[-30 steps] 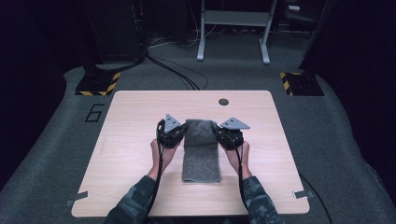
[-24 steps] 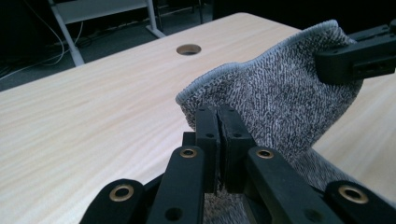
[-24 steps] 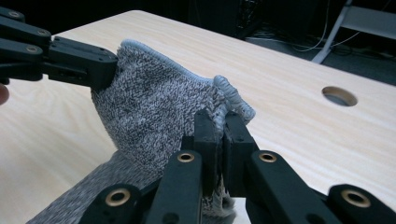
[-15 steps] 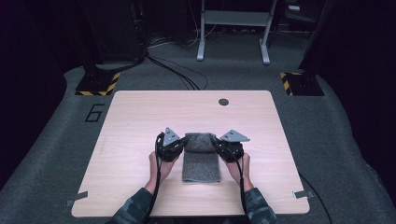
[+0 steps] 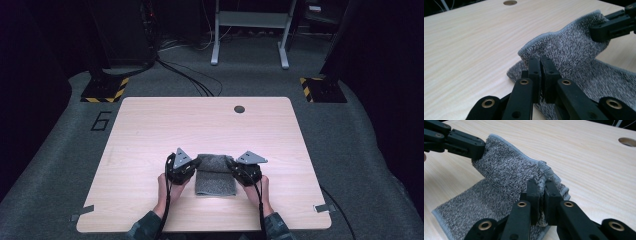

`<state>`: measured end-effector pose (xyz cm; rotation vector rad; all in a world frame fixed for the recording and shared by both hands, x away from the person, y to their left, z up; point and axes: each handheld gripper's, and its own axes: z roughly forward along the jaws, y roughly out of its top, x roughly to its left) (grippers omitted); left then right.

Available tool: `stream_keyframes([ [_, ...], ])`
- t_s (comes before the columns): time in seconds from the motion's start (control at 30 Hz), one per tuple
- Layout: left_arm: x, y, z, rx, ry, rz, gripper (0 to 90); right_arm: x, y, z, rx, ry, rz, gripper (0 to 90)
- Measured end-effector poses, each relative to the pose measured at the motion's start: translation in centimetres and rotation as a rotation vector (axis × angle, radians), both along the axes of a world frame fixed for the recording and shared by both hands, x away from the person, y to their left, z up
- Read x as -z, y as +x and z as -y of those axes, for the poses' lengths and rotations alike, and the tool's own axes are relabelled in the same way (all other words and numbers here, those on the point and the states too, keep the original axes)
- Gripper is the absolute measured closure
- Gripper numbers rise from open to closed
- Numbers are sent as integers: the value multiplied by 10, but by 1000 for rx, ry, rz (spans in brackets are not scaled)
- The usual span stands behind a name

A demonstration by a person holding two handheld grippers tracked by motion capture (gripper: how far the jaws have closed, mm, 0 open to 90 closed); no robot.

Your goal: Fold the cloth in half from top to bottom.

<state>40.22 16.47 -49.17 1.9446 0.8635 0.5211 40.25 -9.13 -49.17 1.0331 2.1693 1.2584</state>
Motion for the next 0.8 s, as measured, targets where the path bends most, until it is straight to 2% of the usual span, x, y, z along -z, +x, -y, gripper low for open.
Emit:
stream_keyframes([
  [0.13,8,-8,0,7,2,-17,865,6,-5,1,-3,0,-25,841],
  [0.27,12,-11,0,14,0,-32,863,10,-8,2,-9,-15,-29,833],
  [0.37,13,-14,1,28,7,-47,856,13,-11,5,1,-3,-41,821],
  [0.47,14,-17,0,52,8,-69,789,15,-17,11,11,7,-59,761],
  [0.5,14,-18,0,66,15,-88,789,15,-17,11,11,7,-59,761],
  [0.53,14,-20,-1,75,13,-109,764,15,-19,14,4,12,-64,743],
  [0.6,13,-23,-3,90,16,-126,667,14,-24,20,4,17,-71,707],
  [0.63,9,-30,-6,102,1,-129,594,12,-31,27,0,31,-71,683],
  [0.67,9,-30,-6,102,1,-129,550,12,-31,27,0,31,-71,683],
  [0.7,6,-33,-7,108,6,-132,550,11,-33,29,2,34,-74,672],
  [0.8,-4,-43,-11,94,-12,-102,447,4,-39,37,2,55,-59,633],
])
